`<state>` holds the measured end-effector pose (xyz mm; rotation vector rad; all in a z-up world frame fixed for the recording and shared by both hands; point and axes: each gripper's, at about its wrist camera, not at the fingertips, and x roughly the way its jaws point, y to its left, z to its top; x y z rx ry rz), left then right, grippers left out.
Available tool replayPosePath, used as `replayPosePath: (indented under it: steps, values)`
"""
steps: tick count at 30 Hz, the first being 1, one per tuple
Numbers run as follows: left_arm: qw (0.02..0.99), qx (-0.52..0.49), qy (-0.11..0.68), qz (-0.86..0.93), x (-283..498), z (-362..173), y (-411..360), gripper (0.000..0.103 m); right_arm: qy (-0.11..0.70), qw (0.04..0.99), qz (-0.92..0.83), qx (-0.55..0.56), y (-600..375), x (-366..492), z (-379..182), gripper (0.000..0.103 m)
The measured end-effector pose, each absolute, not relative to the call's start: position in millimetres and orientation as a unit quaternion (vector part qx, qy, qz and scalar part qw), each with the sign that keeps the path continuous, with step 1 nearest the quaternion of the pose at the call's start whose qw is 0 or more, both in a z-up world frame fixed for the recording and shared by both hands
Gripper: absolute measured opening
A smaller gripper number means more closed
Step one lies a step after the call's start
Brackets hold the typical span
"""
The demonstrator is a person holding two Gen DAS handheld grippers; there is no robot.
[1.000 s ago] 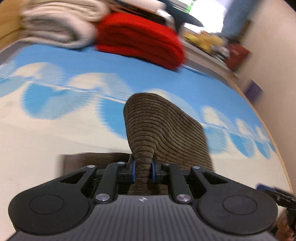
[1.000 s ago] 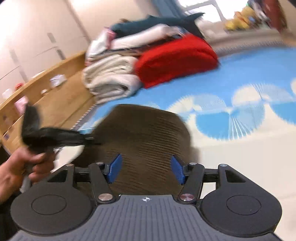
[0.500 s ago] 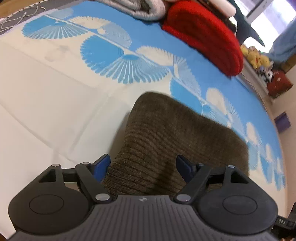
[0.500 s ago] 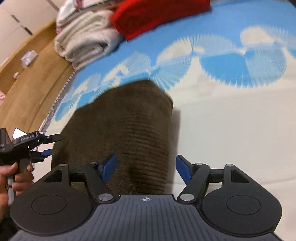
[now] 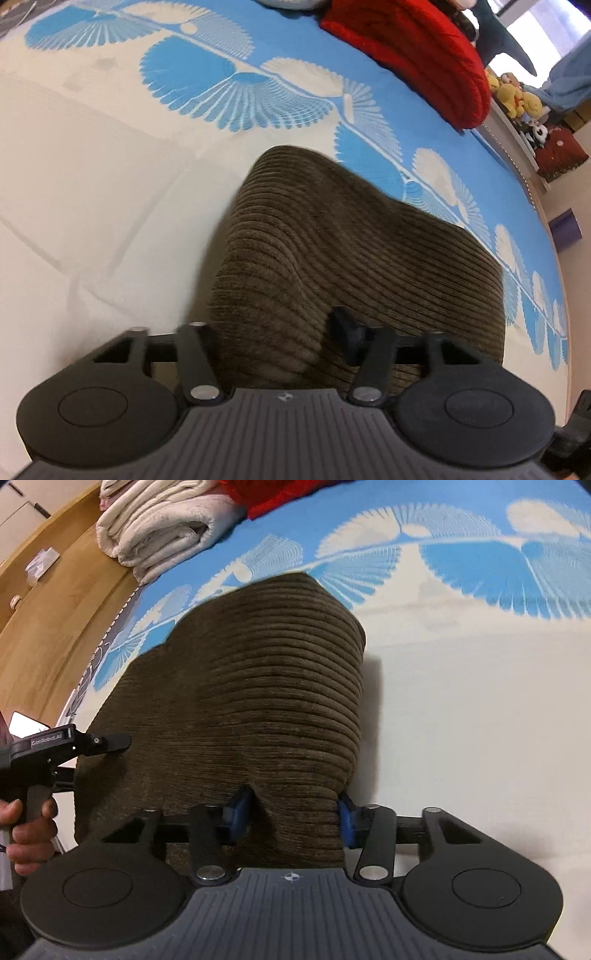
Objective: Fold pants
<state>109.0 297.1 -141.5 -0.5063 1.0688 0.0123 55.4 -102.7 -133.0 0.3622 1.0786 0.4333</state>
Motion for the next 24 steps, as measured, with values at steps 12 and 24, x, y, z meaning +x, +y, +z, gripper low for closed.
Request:
replayPosePath:
  steps: [12, 24]
  values:
    - [0.834, -0.243, 0.494, -0.036, 135.3, -111.0, 222.1, 0.034, 0.462, 0.847, 0.205, 0.163, -163.1, 88.0, -66.1, 0.018]
    - [0.843, -0.214, 0.457, -0.188, 179.4, -84.5, 65.5, 0.032, 0.405, 0.888, 0.093, 0.195, -338.7, 66.2, -43.9, 0.017]
